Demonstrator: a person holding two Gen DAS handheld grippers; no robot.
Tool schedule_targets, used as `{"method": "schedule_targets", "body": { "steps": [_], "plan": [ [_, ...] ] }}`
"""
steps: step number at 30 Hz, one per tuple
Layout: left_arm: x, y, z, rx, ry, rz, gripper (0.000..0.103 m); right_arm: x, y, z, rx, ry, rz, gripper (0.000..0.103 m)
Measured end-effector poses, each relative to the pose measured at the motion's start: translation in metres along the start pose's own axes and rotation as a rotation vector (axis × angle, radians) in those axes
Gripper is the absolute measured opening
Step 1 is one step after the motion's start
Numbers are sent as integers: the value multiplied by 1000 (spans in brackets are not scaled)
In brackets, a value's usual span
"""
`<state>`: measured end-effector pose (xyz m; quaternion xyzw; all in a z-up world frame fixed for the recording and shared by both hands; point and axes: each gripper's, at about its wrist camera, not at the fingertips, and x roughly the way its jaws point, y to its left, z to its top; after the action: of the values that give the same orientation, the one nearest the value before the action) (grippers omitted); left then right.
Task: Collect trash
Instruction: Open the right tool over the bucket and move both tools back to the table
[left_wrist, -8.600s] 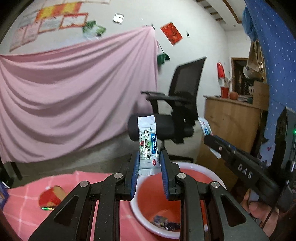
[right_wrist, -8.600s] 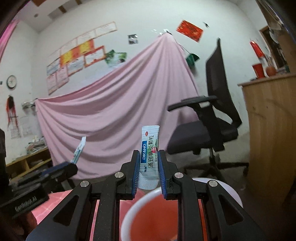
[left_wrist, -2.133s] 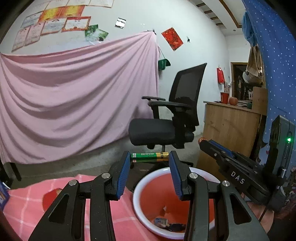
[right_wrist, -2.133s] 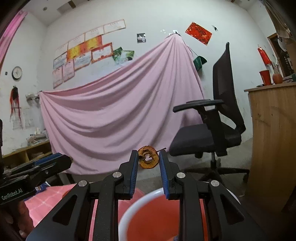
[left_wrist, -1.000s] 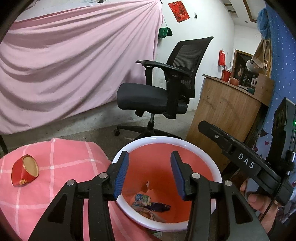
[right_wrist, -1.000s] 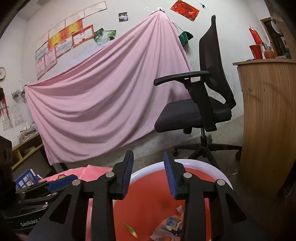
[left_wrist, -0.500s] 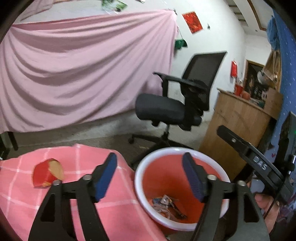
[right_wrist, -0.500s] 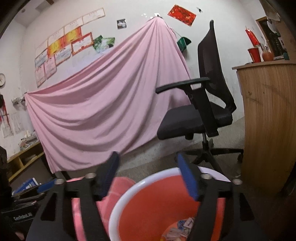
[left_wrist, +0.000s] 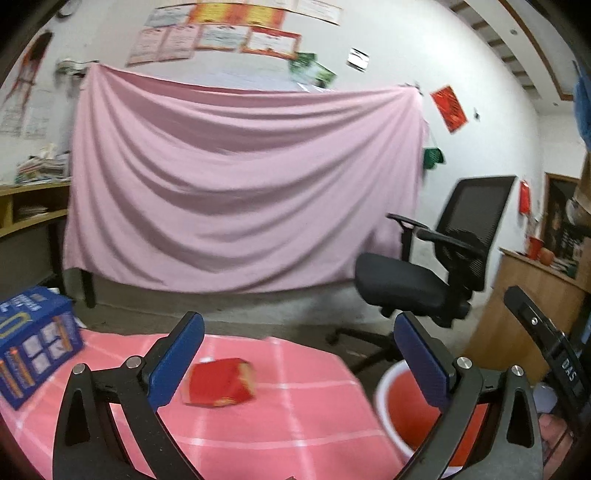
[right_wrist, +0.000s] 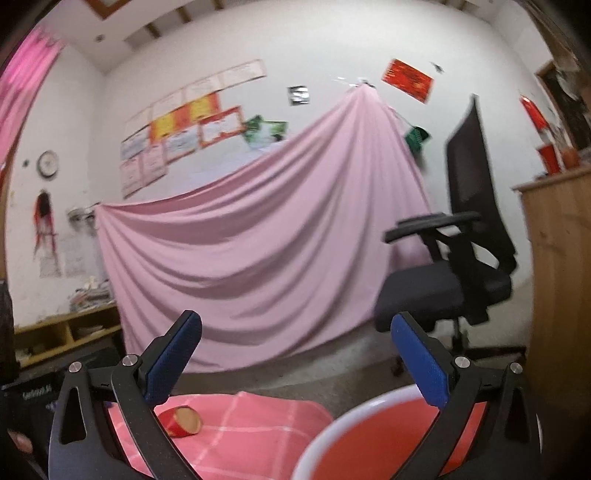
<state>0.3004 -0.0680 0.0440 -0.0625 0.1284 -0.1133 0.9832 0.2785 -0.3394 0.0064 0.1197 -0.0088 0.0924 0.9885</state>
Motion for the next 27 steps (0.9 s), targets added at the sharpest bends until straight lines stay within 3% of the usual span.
{"method": "schedule_targets", "body": {
  "steps": [5, 10, 15, 23, 26, 27],
  "plan": [
    [-14, 43, -4, -8, -30, 86, 101, 24, 34, -12, -70, 48, 61, 103],
    [-18, 84, -11, -12, -13, 167, 101, 62, 68, -33, -123, 176, 117, 103],
    [-12, 119, -22, -32, 50, 256, 101, 104, 93, -58, -143, 337, 162, 103],
    [11, 154, -42, -56, 191, 350, 101, 160, 119, -98, -128, 601, 153, 103],
    [21, 166, -49, -88, 234, 349, 101, 171, 122, -107, -103, 667, 159, 95],
    [23, 169, -51, -98, 251, 350, 101, 174, 124, -111, -104, 688, 159, 85]
  ]
}}
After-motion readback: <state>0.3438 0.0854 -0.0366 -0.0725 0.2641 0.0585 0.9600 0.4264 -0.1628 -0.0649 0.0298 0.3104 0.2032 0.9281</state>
